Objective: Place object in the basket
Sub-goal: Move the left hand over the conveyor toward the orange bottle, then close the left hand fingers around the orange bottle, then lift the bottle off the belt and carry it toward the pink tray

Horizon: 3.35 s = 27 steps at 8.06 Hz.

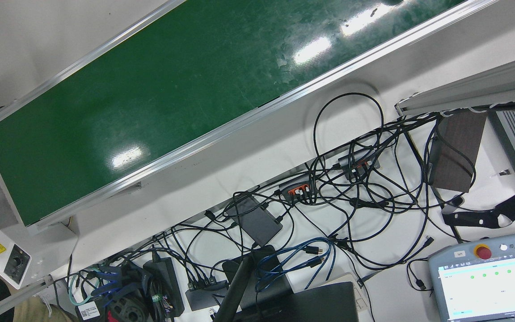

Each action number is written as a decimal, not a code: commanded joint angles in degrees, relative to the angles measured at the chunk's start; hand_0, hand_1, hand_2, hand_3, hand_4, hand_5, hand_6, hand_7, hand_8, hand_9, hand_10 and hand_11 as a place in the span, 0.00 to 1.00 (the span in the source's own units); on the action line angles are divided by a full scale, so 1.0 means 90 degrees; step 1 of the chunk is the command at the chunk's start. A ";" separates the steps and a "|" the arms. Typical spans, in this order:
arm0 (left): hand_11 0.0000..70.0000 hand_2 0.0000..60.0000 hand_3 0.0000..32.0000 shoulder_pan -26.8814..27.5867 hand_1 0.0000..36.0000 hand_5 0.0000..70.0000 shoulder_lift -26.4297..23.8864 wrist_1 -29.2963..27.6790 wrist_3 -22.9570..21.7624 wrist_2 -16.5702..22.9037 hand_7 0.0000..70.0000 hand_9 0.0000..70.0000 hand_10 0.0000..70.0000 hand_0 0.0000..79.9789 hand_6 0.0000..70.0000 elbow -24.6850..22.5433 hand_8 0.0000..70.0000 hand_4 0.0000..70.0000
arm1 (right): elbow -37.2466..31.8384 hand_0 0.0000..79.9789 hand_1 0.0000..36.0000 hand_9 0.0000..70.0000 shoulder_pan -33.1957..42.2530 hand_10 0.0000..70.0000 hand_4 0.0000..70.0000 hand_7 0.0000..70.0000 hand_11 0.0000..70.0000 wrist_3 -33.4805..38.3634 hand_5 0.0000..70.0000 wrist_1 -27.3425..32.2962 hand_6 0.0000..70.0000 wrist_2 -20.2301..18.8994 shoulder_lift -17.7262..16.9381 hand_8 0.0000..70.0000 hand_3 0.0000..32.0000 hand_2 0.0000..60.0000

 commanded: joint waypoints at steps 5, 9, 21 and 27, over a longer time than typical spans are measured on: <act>0.20 0.00 0.00 0.0436 0.10 0.12 -0.0525 0.0000 0.0033 -0.0013 0.00 0.12 0.13 0.59 0.00 0.0245 0.06 0.22 | 0.0000 0.00 0.00 0.00 0.0000 0.00 0.00 0.00 0.00 0.0000 0.00 0.0009 0.00 0.0000 0.0000 0.00 0.00 0.00; 0.19 0.00 0.00 0.0611 0.11 0.13 -0.0671 -0.0010 0.0004 -0.0013 0.00 0.14 0.12 0.59 0.00 0.0244 0.08 0.23 | 0.0000 0.00 0.00 0.00 0.0000 0.00 0.00 0.00 0.00 0.0000 0.00 0.0000 0.00 0.0000 0.0000 0.00 0.00 0.00; 1.00 1.00 0.00 0.1731 0.59 1.00 -0.1832 0.0752 -0.0074 -0.0003 1.00 1.00 1.00 0.61 1.00 -0.0205 1.00 1.00 | 0.0000 0.00 0.00 0.00 0.0000 0.00 0.00 0.00 0.00 0.0000 0.00 0.0009 0.00 0.0000 0.0000 0.00 0.00 0.00; 1.00 1.00 0.00 0.2739 0.55 1.00 -0.1883 0.0694 -0.0055 -0.0003 1.00 1.00 0.94 0.62 1.00 -0.0887 1.00 1.00 | 0.0010 0.00 0.00 0.00 0.0000 0.00 0.00 0.00 0.00 0.0000 0.00 0.0000 0.00 0.0000 0.0000 0.00 0.00 0.00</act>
